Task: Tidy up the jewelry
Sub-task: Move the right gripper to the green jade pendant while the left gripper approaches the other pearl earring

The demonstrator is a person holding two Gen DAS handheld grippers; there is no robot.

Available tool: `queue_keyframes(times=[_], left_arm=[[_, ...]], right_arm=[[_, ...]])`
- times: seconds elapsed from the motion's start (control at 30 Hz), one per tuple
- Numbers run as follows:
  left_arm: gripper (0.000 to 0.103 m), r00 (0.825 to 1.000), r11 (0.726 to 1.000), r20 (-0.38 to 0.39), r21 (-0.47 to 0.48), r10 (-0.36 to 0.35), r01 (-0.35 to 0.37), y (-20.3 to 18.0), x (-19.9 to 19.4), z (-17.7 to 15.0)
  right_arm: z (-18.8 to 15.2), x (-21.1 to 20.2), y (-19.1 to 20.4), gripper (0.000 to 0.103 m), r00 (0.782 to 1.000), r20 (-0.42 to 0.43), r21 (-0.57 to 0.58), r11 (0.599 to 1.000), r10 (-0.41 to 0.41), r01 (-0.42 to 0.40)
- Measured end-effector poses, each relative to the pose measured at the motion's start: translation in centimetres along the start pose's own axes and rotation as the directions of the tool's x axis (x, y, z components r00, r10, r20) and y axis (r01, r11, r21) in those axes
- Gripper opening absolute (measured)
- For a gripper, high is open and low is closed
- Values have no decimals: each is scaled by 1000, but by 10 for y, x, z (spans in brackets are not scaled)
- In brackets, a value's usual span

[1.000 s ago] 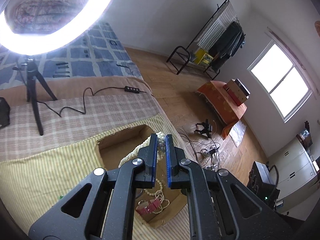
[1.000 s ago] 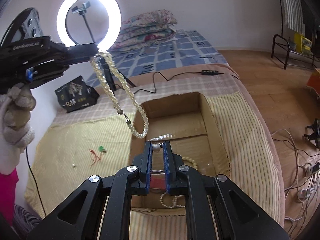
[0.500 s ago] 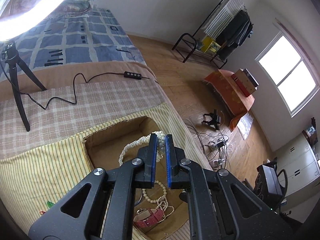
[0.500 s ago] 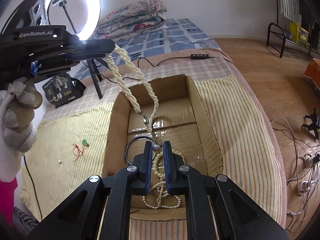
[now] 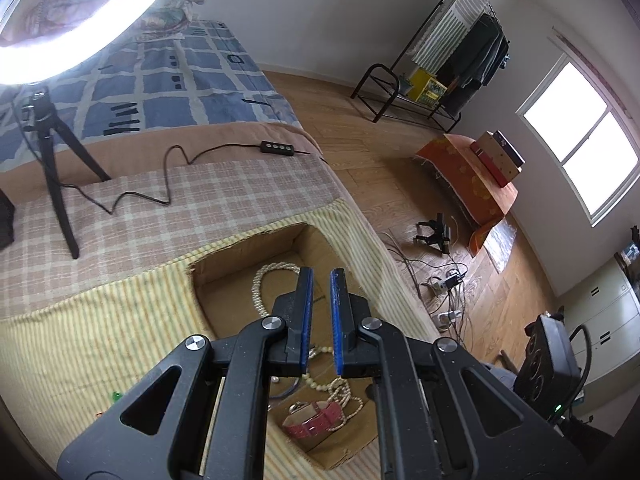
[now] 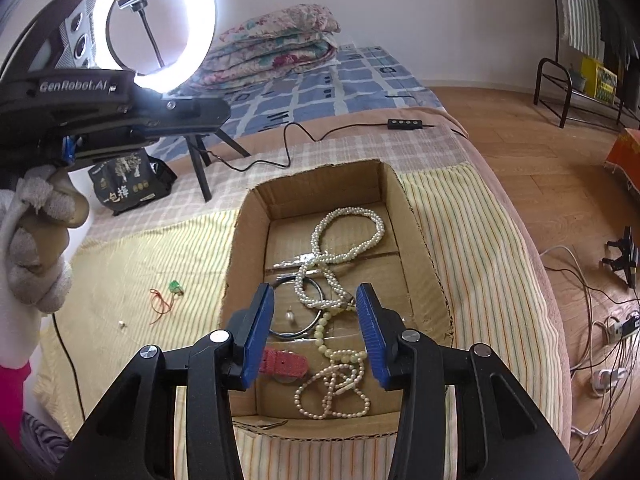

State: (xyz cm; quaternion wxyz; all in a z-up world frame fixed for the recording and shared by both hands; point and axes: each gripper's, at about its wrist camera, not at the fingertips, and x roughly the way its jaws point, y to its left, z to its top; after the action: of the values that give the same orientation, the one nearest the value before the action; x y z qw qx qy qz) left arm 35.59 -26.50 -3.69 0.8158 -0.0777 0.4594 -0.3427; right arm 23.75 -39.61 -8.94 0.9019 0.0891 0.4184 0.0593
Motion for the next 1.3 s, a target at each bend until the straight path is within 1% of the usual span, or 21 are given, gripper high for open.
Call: queue_keyframes(times=[0.13, 0.27, 0.33, 0.4, 0.43, 0.47, 0.7, 0.87, 1.07, 1.17, 1.3], left_arm=[[6, 1000, 1000, 15, 1, 21, -21, 8, -18, -5], [6, 997, 998, 33, 24, 64, -65, 20, -44, -13], [6, 996, 996, 39, 34, 83, -84, 26, -56, -17], [12, 992, 993, 52, 37, 112, -114, 37, -73, -24], [19, 991, 992, 59, 35, 120, -122, 42, -79, -27], [23, 989, 991, 67, 30, 131, -134, 49, -89, -31], [23, 978, 982, 82, -6, 190, -190, 92, -129, -64], [23, 974, 974, 31, -34, 225, -224, 130, -141, -101], [23, 974, 969, -22, -91, 227, -228, 164, -147, -141], [23, 973, 967, -49, -113, 226, -230, 177, -146, -156], [23, 969, 965, -96, -110, 226, -236, 186, -138, -172]], right_arm=[[1, -4, 7, 41, 1000, 8, -5, 1000, -1, 1], [2, -10, 14, 41, 1000, 23, -10, 1000, 1, -1], [2, -12, 18, 45, 1000, 31, -12, 1000, 4, -4], [4, -15, 23, 48, 999, 43, -17, 1000, 7, -6], [4, -15, 25, 48, 999, 46, -18, 1000, 9, -8], [5, -16, 28, 48, 999, 50, -22, 1000, 12, -11], [7, -18, 52, 48, 996, 62, -54, 997, 58, -55], [6, -12, 76, 49, 994, 47, -91, 992, 95, -90], [5, 8, 103, 49, 992, -2, -137, 983, 125, -124], [5, 18, 115, 49, 990, -24, -147, 979, 138, -140], [6, 33, 133, 49, 987, -59, -158, 975, 150, -158]])
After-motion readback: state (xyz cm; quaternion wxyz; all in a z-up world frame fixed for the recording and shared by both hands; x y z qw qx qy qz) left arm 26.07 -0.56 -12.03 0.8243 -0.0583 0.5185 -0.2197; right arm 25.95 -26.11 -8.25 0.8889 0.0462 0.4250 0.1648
